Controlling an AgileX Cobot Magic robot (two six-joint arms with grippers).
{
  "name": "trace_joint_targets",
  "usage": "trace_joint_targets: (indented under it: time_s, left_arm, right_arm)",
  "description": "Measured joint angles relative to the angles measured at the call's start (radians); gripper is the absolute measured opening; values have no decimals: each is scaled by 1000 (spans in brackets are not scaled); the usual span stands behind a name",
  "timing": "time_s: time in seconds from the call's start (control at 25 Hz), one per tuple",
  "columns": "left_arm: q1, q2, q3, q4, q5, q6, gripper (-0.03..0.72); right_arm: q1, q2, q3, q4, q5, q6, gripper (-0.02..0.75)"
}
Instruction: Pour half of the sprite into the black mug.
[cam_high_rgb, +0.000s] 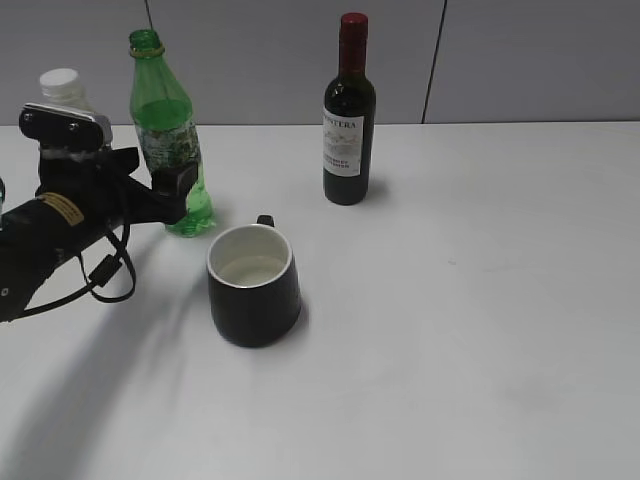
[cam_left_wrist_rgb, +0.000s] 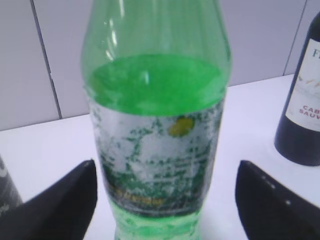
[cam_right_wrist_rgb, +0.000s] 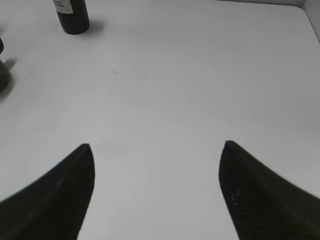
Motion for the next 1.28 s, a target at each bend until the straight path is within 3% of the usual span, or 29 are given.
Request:
trace_joint_targets:
  time_s: [0.36,0.68,0.96,1.28]
  left_arm:
    - [0,-148,147,0,38,65,638]
    - [0,-390,180,-89,320,186,617]
    - [29,-601,156,-112,733,229,603]
    - [199,-665,-98,-110,1520,224,594]
  right_arm:
    - [0,0,0,0,0,0,585]
    - [0,0,0,0,0,0,585]
    - [0,0,0,0,0,0,585]
    - [0,0,0,0,0,0,585]
